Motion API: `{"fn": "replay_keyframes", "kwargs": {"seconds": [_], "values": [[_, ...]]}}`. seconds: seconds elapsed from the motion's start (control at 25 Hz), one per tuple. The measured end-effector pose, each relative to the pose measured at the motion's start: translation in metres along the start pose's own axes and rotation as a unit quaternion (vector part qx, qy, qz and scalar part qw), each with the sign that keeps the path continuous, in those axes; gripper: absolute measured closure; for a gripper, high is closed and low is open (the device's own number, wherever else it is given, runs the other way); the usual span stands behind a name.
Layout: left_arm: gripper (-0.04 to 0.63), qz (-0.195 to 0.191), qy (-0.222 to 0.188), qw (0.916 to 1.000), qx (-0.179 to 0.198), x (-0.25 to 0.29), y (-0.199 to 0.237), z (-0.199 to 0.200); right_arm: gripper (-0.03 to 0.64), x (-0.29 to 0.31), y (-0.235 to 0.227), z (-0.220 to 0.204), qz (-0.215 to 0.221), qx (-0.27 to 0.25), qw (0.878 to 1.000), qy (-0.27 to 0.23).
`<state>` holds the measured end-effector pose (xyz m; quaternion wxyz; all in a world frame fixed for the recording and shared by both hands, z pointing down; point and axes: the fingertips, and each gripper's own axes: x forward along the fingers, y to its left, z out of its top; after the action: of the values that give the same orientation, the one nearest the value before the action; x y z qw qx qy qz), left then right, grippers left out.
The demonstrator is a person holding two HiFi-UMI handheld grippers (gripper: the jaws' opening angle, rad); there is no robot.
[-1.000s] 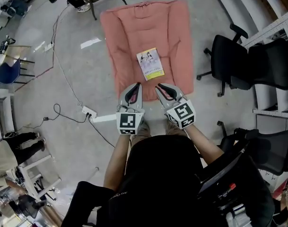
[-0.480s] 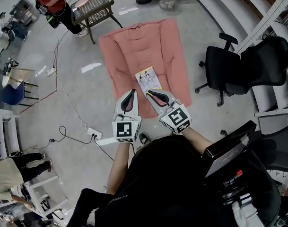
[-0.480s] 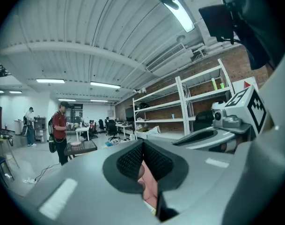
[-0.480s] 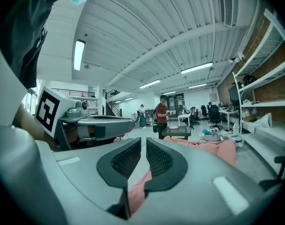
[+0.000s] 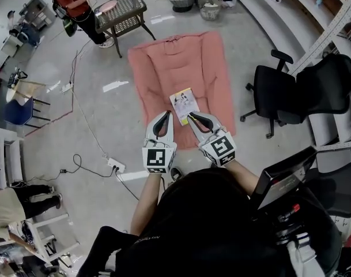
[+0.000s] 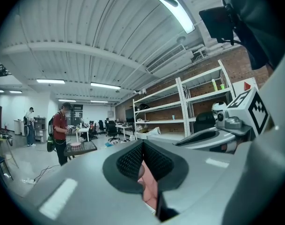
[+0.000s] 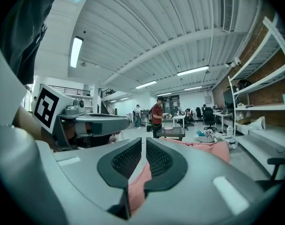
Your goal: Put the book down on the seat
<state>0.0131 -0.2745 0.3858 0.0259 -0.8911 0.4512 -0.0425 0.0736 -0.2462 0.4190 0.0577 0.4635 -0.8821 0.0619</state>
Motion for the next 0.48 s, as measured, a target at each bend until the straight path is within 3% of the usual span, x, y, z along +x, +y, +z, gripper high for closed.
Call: {"fn": "replay_keyframes", "kwargs": {"seconds": [0.48], "values": [[0.594, 0.002, -0.001, 1.0000, -0.004, -0.004, -0.005, -0.011, 0.581, -0.002, -0.004, -0.011, -0.017, 0.014, 1.000, -0.005]]}}
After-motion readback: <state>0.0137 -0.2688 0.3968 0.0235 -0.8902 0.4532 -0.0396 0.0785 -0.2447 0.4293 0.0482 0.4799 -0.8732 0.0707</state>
